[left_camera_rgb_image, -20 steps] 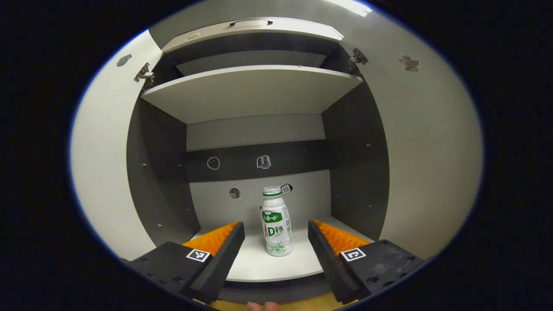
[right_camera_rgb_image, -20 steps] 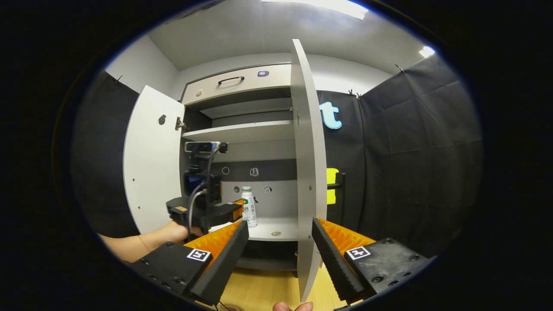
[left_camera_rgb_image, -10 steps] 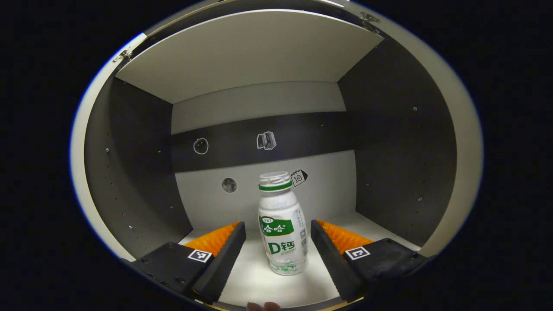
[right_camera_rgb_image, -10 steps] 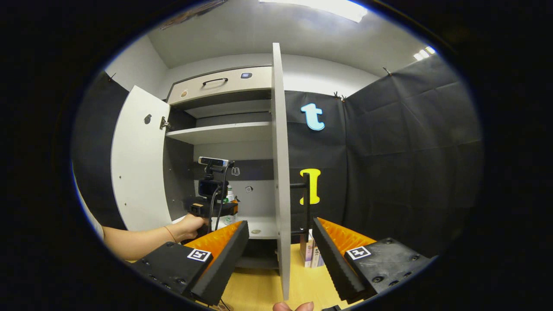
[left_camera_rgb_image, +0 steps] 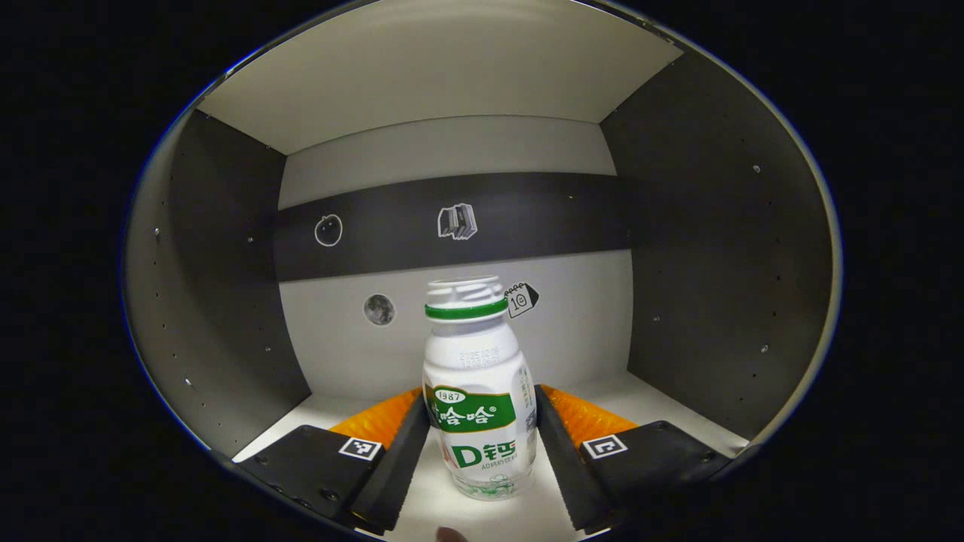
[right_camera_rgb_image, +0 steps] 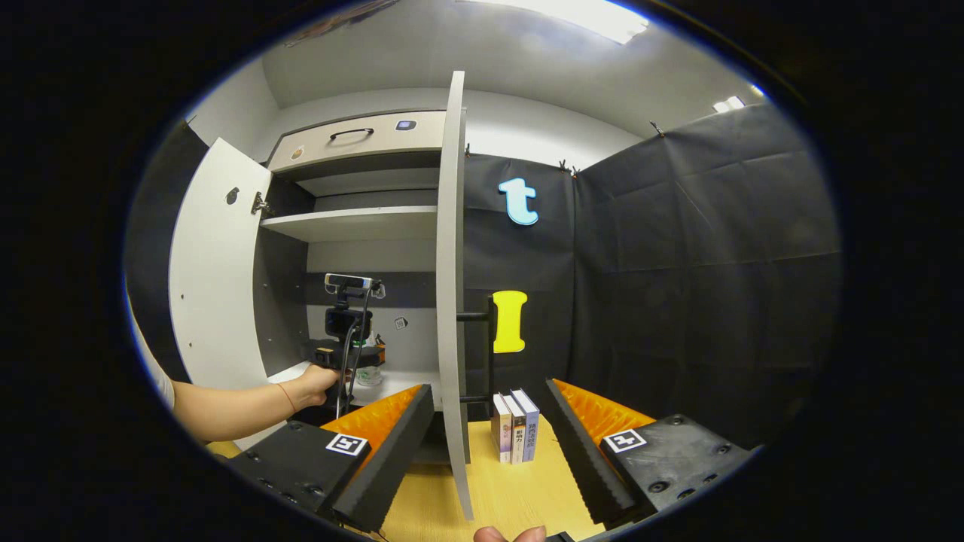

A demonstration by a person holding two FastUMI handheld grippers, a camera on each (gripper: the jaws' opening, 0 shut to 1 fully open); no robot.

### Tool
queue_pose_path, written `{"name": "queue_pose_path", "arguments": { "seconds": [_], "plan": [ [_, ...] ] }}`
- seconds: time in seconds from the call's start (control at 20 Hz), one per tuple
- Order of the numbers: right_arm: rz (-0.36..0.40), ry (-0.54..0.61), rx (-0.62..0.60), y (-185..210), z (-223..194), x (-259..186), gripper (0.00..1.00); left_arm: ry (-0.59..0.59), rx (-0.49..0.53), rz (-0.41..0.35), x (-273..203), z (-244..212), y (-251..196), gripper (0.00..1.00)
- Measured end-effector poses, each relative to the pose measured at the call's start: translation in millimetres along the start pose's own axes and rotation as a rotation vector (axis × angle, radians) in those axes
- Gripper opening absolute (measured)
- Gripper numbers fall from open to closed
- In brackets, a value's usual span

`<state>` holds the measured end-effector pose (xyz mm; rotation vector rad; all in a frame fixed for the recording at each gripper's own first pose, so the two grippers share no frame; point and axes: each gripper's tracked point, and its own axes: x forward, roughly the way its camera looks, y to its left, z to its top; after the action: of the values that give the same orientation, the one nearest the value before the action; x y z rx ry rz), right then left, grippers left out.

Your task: Grasp the bottle in the cabinet with the left hand and place it on the coaster, then close the right door with the right hand and the left door with the left hand.

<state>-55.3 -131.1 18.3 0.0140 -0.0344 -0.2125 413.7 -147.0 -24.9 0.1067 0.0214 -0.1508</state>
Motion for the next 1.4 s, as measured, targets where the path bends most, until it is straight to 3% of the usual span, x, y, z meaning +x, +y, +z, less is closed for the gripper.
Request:
{"name": "queue_pose_path", "arguments": {
  "seconds": [0.35, 0.8, 1.15, 1.4],
  "plan": [
    [0.013, -0.006, 0.013, 3.7, 2.3, -1.3, 0.97, -0.029, 0.017, -0.033, -41.8, 28.4, -2.3, 0.81],
    [0.021, 0.003, 0.026, 4.6, -6.4, -7.3, 0.98, -0.117, -0.001, -0.085, -168.9, 60.9, 5.1, 0.8],
    [0.059, -0.009, 0.056, 13.4, -1.0, -19.9, 0.98, -0.142, 0.027, -0.138, -268.5, 28.2, -10.3, 0.8],
    [0.057, -0.031, 0.039, 9.2, 6.2, -24.9, 0.98, -0.098, -0.036, -0.164, -327.7, -24.8, -24.2, 0.81]
  ]
}}
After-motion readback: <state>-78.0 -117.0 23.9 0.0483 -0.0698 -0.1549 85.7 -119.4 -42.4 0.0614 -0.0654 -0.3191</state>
